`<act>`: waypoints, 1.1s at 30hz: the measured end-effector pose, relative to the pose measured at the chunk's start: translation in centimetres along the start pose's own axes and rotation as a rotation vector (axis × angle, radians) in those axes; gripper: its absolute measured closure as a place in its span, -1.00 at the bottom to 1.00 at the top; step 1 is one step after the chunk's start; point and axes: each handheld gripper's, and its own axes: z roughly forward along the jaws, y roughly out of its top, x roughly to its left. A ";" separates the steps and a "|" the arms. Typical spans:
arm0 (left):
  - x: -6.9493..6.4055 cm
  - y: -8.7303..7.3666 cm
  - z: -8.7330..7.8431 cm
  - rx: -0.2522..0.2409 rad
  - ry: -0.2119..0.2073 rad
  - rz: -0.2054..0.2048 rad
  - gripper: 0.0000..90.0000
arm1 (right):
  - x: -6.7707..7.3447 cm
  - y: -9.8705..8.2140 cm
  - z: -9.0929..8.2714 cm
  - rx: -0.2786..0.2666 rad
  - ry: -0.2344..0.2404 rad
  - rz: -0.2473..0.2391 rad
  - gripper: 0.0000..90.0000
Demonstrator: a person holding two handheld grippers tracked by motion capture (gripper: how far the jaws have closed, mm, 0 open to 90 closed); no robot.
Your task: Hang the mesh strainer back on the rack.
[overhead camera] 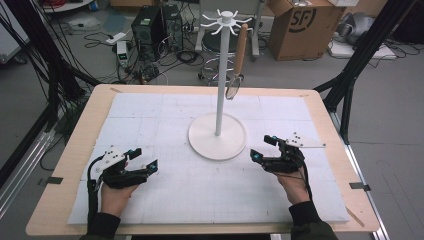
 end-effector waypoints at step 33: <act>-0.1 -0.1 0.2 0.003 -0.013 0.005 -0.53 | -0.8 -2.3 -0.4 0.062 -0.067 0.019 -0.78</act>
